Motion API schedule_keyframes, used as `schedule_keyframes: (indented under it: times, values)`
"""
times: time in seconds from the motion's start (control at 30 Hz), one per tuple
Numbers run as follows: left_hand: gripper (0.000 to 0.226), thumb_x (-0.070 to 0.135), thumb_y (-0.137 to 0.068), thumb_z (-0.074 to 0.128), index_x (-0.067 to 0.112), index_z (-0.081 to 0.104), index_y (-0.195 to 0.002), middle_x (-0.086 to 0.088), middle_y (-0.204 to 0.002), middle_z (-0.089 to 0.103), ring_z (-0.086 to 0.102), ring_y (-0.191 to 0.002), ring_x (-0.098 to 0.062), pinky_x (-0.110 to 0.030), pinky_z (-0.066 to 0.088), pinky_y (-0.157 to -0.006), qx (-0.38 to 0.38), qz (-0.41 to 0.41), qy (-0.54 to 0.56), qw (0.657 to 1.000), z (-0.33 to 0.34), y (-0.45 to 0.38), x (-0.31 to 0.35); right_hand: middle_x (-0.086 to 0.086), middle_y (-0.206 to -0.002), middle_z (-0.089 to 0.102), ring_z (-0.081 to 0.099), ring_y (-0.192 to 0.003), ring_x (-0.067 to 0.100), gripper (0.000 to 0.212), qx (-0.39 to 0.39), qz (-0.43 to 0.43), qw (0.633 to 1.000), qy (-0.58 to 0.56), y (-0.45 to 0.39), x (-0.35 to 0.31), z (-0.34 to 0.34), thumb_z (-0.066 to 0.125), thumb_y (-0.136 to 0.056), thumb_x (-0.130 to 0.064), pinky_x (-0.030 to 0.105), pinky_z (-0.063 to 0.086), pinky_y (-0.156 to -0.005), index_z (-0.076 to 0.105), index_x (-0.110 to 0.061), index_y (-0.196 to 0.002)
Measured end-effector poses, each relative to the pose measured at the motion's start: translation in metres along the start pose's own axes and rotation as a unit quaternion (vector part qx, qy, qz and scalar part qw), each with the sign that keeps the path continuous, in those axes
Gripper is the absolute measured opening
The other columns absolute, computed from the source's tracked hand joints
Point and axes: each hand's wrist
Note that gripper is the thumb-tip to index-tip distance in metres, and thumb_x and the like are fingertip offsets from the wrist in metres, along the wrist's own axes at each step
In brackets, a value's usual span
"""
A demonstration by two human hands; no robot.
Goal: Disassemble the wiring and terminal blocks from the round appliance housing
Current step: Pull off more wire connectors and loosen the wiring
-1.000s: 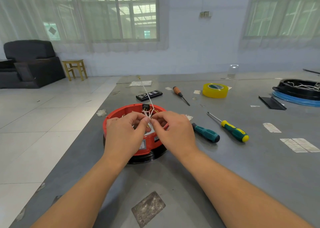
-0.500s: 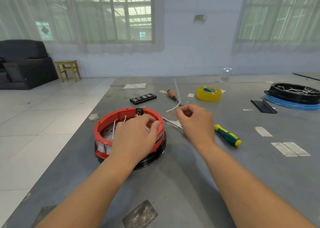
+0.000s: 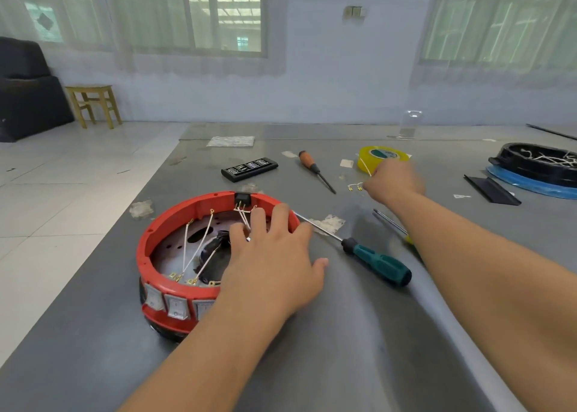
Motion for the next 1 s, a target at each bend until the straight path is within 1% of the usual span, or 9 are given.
schedule_keyframes:
  times: [0.1,0.23,0.37,0.53,0.6,0.63,0.7,0.77,1.0]
  values:
    - [0.058,0.070,-0.097,0.039,0.039,0.041,-0.146,-0.001,-0.153,0.023,0.022,-0.139,-0.033,-0.054,0.024,-0.106,0.006,0.000,-0.010,1.000,0.001,0.001,0.000,0.007,-0.090,0.059,0.060,-0.086,0.032,0.004,-0.003,0.005,1.000,0.012,-0.016,-0.006,0.019,0.062,-0.087,-0.016,0.034,0.044,-0.070,0.058,-0.016,-0.086]
    - [0.058,0.069,-0.097,0.038,0.037,0.041,-0.145,-0.001,-0.152,0.024,0.024,-0.137,-0.032,-0.053,0.026,-0.104,0.020,0.001,-0.022,1.000,0.002,0.004,0.001,0.009,-0.098,0.059,0.065,-0.104,0.035,0.016,-0.008,0.012,1.000,0.026,-0.030,-0.009,0.032,0.063,-0.089,-0.017,0.035,0.043,-0.074,0.066,-0.015,-0.105]
    - [0.058,0.070,-0.097,0.038,0.037,0.041,-0.145,-0.001,-0.153,0.023,0.024,-0.137,-0.031,-0.052,0.026,-0.106,0.017,0.001,-0.015,1.000,0.002,0.003,0.001,0.011,-0.108,0.064,0.064,-0.102,0.035,0.026,-0.034,0.003,0.998,0.047,-0.031,-0.007,0.035,0.064,-0.088,-0.020,0.036,0.044,-0.074,0.065,-0.013,-0.114]
    - [0.057,0.070,-0.096,0.039,0.039,0.041,-0.144,0.000,-0.151,0.025,0.025,-0.137,-0.031,-0.053,0.027,-0.106,0.017,0.000,-0.007,1.000,0.003,0.002,0.000,0.008,-0.099,0.059,0.054,-0.087,0.031,0.028,-0.039,-0.036,0.996,0.077,-0.028,0.002,0.027,0.063,-0.089,-0.029,0.034,0.045,-0.074,0.068,-0.016,-0.113]
    - [0.057,0.070,-0.096,0.039,0.040,0.041,-0.145,0.000,-0.152,0.024,0.024,-0.138,-0.031,-0.053,0.026,-0.106,0.015,0.001,-0.004,1.000,0.003,0.001,0.000,0.010,-0.122,0.063,0.058,-0.101,0.031,0.035,-0.063,-0.105,0.989,0.080,-0.027,0.005,0.027,0.057,-0.095,-0.034,0.036,0.049,-0.082,0.067,-0.022,-0.126]
    - [0.057,0.070,-0.096,0.039,0.040,0.041,-0.145,0.000,-0.152,0.024,0.024,-0.138,-0.032,-0.054,0.026,-0.107,0.014,0.002,-0.001,1.000,0.003,0.001,0.000,0.010,-0.138,0.057,0.056,-0.116,0.031,0.040,-0.095,-0.143,0.982,0.084,-0.027,0.006,0.028,0.052,-0.099,-0.037,0.040,0.049,-0.093,0.061,-0.025,-0.136]
    - [0.057,0.070,-0.096,0.039,0.040,0.041,-0.145,0.000,-0.153,0.024,0.024,-0.138,-0.031,-0.054,0.025,-0.107,0.014,0.002,0.005,1.000,0.004,0.000,0.000,0.007,-0.155,0.045,0.044,-0.138,0.031,0.046,-0.158,-0.195,0.962,0.103,-0.027,0.008,0.034,0.044,-0.105,-0.040,0.043,0.039,-0.113,0.050,-0.027,-0.149]
    - [0.058,0.070,-0.096,0.040,0.040,0.042,-0.145,-0.001,-0.153,0.024,0.024,-0.138,-0.031,-0.054,0.025,-0.107,0.015,0.002,0.008,1.000,0.004,0.000,0.000,0.008,-0.156,0.045,0.041,-0.141,0.031,0.048,-0.187,-0.210,0.952,0.123,-0.030,0.010,0.041,0.037,-0.107,-0.040,0.043,0.035,-0.117,0.046,-0.026,-0.151]
    - [0.058,0.070,-0.096,0.040,0.039,0.042,-0.145,-0.001,-0.152,0.023,0.023,-0.138,-0.032,-0.055,0.025,-0.106,0.012,-0.001,0.012,1.000,0.004,-0.001,-0.001,0.010,-0.160,0.038,0.036,-0.146,0.031,0.055,-0.193,-0.195,0.954,0.119,-0.039,0.011,0.051,0.032,-0.107,-0.048,0.043,0.030,-0.120,0.039,-0.024,-0.155]
Point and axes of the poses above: each hand's wrist, its own y-axis away from the middle knuckle, its own z-axis out of the palm, x = y × z
